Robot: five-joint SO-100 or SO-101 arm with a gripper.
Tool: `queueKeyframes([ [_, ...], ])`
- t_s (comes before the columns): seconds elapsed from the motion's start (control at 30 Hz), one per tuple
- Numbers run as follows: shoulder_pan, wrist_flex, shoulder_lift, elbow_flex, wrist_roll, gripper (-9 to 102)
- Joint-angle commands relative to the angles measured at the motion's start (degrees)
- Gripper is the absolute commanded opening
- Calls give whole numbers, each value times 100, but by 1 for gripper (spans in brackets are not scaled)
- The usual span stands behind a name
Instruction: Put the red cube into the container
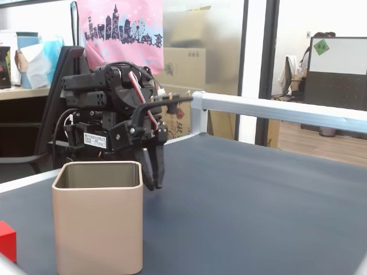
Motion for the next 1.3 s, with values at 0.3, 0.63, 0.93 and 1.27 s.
queueKeyframes([
  [0.3,132,-1696,-1916,-1881,352,0],
  [0.63,1037,-325,-4192,-5194,167,0],
  [0.93,2733,633,-5423,-7154,97,1],
  [1.27,4438,791,-6750,-8244,396,1],
])
